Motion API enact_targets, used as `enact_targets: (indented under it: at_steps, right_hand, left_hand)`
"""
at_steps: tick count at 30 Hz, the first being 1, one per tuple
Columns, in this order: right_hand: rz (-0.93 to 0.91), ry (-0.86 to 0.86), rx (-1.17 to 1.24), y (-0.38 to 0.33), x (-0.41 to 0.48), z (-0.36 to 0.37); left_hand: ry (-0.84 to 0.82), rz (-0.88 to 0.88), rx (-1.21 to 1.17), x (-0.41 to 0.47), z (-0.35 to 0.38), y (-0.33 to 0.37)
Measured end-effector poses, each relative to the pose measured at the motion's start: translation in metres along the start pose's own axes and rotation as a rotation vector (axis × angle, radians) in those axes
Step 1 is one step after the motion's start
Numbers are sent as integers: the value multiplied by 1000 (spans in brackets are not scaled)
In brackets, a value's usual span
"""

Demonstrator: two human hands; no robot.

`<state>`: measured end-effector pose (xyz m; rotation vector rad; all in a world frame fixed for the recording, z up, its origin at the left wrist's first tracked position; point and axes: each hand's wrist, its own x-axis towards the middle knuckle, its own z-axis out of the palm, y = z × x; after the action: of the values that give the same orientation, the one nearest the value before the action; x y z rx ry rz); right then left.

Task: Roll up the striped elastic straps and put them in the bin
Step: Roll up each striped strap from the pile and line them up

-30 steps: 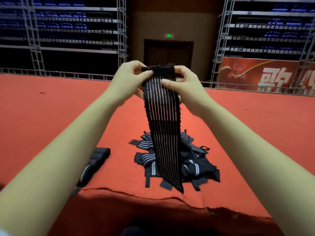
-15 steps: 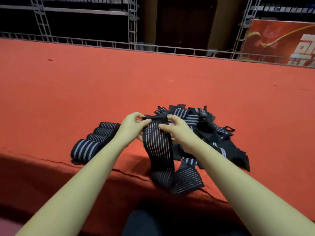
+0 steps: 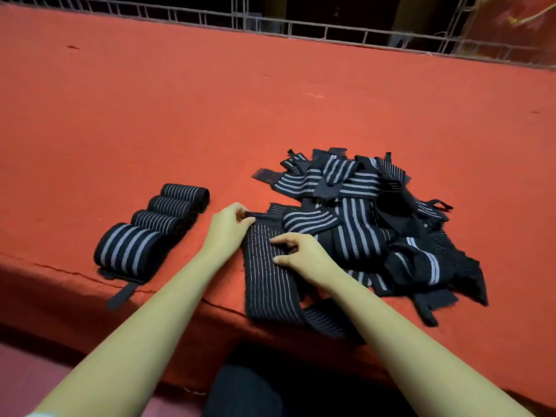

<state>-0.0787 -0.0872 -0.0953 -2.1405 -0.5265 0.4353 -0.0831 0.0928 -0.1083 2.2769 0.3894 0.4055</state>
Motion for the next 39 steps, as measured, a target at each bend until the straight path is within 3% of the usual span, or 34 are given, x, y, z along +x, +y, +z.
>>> enact_targets:
  at_steps: [4,9,13,17,21,23,26,27,30,32,35,39]
  right_hand:
    - [-51,20,-111,-4,-8,-1]
    - [-67,77,49,8,-38,-15]
    - [-50,-14,111,12,-72,-22]
    - [-116,-117,-112,5,-100,-21]
    - [-237,-67,-576,2,-113,-14]
    - [-180,-73,-370,4,-114,-10]
    - [83,-209,428,-2,-122,-12]
    - [162,-282,562,-1,-125,-12]
    - [237,-328,300,2,-128,-8]
    - [220,-163,132,7,-121,-9]
    - [37,157,-133,6,-98,-16]
    - [-102,120,-394,-9,-56,-10]
  left_hand:
    - [-46,3,93,-3,3,-5]
    - [-11,132,89,-21,-2,-2]
    - [-95,217,183,-43,3,11]
    - [-136,235,239,-59,12,18]
    - [-159,221,311,-69,13,22]
    - [-164,218,316,-72,12,24]
    - [-176,207,321,-74,10,25]
    - [-181,203,325,-74,9,25]
    - [-182,203,329,-75,9,22]
    - [-165,209,314,-75,9,19]
    - [-90,210,316,-75,11,14]
    - [-28,98,427,-71,12,7]
